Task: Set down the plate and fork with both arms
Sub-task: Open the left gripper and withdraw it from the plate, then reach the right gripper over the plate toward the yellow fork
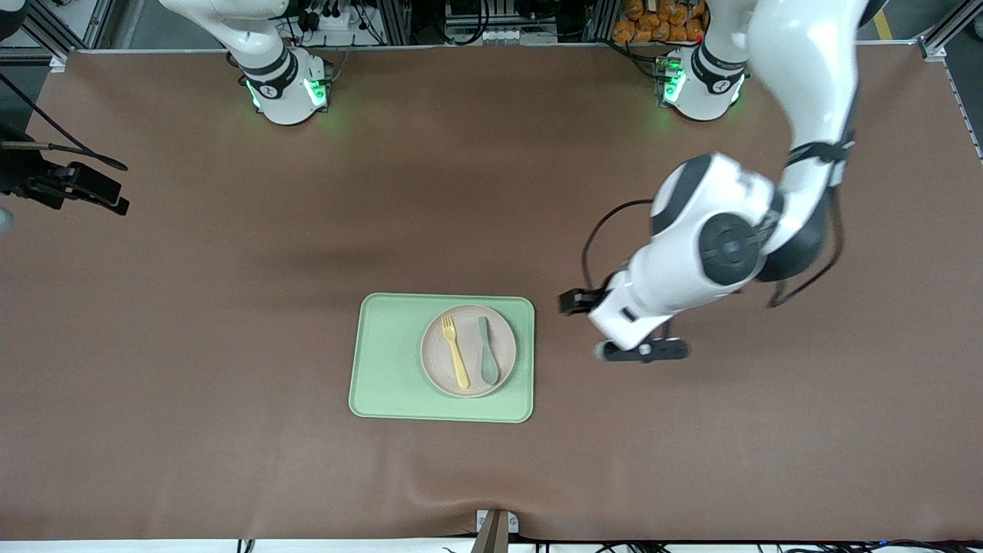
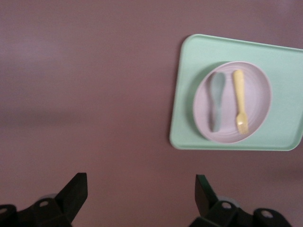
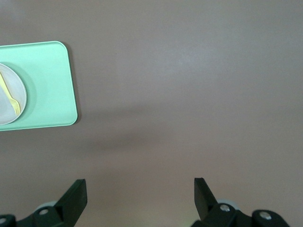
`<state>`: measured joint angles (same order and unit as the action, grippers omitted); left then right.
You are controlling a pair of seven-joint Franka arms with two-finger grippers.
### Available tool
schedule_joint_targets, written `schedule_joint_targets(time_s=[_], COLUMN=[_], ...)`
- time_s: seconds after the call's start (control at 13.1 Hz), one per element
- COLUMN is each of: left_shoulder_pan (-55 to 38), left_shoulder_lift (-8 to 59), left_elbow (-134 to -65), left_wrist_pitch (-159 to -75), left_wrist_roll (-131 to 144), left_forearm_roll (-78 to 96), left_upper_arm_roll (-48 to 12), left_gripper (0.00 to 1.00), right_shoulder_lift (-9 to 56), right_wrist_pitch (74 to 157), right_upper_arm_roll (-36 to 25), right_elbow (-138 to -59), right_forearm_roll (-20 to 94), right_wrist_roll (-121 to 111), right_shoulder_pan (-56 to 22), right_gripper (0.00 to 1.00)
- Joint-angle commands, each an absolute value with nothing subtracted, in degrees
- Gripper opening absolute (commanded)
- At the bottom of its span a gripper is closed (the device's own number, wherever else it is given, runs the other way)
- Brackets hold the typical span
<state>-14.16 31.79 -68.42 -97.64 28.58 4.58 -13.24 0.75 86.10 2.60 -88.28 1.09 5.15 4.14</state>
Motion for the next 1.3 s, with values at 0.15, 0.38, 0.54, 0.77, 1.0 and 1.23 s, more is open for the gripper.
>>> schedule_joint_targets(time_s=[0.15,0.38,0.54,0.77,1.0,1.23], left_shoulder_pan=[-5.55,-1.60,0.52,1.67,2.37,3.60], left_shoulder_lift=[16.91,7.41,1.96,0.62,0.97,1.14], left_elbow=[-75.65,-84.96,-91.90,-92.99,-90.97,-90.09], left_wrist_pitch=[-86.66,-87.88,-92.70,-93.43,-92.46,-91.85], left_wrist_roll=[24.64,19.17,14.00,12.22,11.96,8.80], left_forearm_roll=[1.93,0.27,0.35,0.44,0.44,0.44], left_upper_arm_roll=[-13.54,-13.71,-13.71,-13.62,-13.54,-13.54], left_gripper=[1.00,1.00,1.00,1.00,1.00,1.00], right_shoulder_lift=[1.32,1.32,1.49,1.67,2.63,5.70], right_wrist_pitch=[85.17,85.17,85.25,85.86,88.67,93.31], right_upper_arm_roll=[3.60,3.60,3.60,3.69,3.96,3.96], right_elbow=[-87.10,-87.10,-87.10,-87.19,-87.10,-87.19], right_forearm_roll=[2.02,2.02,2.11,5.00,5.45,5.45], right_wrist_roll=[4.57,4.57,4.48,4.48,4.39,4.48], right_shoulder_pan=[5.71,5.71,5.71,5.19,3.52,0.19], right_gripper=[1.00,1.00,1.00,1.00,1.00,1.00])
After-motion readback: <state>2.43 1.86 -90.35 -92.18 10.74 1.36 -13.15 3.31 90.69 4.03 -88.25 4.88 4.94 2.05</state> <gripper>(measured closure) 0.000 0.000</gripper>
